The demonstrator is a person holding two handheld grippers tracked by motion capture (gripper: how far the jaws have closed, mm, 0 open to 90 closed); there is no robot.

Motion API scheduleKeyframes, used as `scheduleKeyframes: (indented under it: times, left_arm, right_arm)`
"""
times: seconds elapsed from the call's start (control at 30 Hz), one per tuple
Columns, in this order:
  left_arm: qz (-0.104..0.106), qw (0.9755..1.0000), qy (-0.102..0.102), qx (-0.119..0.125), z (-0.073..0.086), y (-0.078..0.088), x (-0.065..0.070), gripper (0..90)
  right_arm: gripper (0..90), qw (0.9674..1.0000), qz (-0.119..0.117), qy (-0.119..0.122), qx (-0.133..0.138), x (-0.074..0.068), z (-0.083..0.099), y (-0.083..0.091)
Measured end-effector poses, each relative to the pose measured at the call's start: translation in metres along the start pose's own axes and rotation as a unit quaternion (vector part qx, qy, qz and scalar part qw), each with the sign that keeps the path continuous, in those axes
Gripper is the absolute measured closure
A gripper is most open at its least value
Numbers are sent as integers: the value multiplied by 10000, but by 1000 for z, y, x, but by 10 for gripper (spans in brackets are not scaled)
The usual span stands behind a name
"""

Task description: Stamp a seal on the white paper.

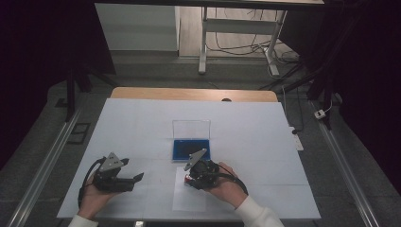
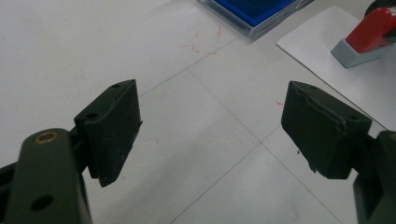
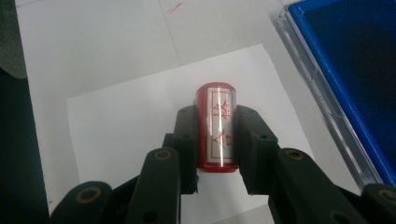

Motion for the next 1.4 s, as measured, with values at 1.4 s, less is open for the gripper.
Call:
scheduleKeyframes:
  times: [1.4]
  left_arm:
    - [-17, 10000, 4, 41, 0, 2, -2, 202]
  right_arm:
    - [704, 9961, -113, -259, 834, 12, -2, 36]
Point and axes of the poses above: each handheld gripper's, and its own axes: y roughly backward along the jaws, z roughly out of its underside, x roughly to its right, the point moved 4 cm from there along -y, roughly forward along the jaws, and after that the axes turned 3 degrees about z, right-handed, at the moved point
